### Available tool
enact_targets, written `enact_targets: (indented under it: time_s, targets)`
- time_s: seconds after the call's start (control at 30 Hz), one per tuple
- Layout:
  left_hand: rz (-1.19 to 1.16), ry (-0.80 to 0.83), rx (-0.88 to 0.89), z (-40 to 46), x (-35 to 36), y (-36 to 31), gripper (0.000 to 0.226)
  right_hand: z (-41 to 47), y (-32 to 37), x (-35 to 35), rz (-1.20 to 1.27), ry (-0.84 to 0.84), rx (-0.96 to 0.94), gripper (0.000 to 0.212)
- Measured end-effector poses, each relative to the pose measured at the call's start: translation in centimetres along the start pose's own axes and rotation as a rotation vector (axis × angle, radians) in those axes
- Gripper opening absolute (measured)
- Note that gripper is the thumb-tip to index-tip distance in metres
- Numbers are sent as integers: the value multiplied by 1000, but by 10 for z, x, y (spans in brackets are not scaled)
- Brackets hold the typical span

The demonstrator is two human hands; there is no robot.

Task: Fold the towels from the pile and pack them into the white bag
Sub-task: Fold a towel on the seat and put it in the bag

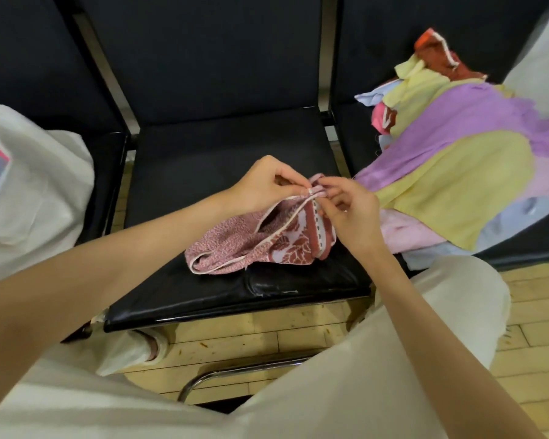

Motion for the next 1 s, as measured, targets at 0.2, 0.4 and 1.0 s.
enact_targets:
  time_s: [0.2, 0.4, 1.0]
  targets:
    - [-17, -67, -74, -13, -11, 3, 13, -2, -5, 7, -105, 16, 56, 20]
    - [219, -52, -396, -83, -59, 81, 9, -10, -17, 7, -67, -27, 139, 22]
    - [459, -180, -577, -177, -60, 147, 11, -20, -6, 21, -129, -8, 170, 21]
Point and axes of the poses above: each hand's wrist, its own z-axis towards the middle knuckle, its own x-axis out of the palm, y = z × x, the point moved 8 cm from there along z, towards the middle knuckle, and after that the axes turned 1 degree about y, right-handed, at the moved point
